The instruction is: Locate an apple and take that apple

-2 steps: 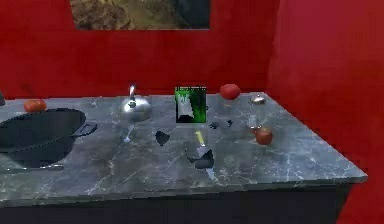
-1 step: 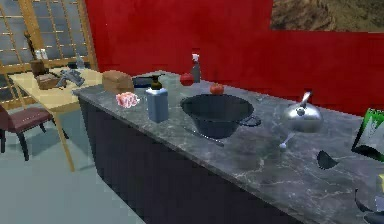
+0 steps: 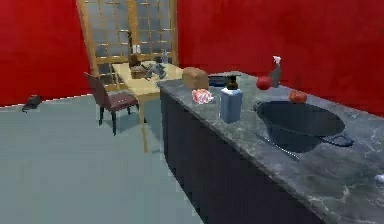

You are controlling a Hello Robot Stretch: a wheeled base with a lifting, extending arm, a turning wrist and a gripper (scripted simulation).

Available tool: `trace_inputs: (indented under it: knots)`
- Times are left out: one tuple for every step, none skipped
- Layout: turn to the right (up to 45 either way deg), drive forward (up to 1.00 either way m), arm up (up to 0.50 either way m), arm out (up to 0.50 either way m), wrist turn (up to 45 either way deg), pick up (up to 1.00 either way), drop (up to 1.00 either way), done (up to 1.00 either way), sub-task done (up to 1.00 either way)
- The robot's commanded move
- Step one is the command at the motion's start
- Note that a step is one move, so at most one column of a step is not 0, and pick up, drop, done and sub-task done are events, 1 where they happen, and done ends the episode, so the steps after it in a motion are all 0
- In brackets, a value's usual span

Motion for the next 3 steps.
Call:
trace_inputs:
  knots:
    - [45.0,0.0,0.0,0.0,0.0,0.0,0.0,0.0,0.0]
    - [45.0,0.0,0.0,0.0,0.0,0.0,0.0,0.0,0.0]
    - [30.0,0.0,0.0,0.0,0.0,0.0,0.0,0.0,0.0]
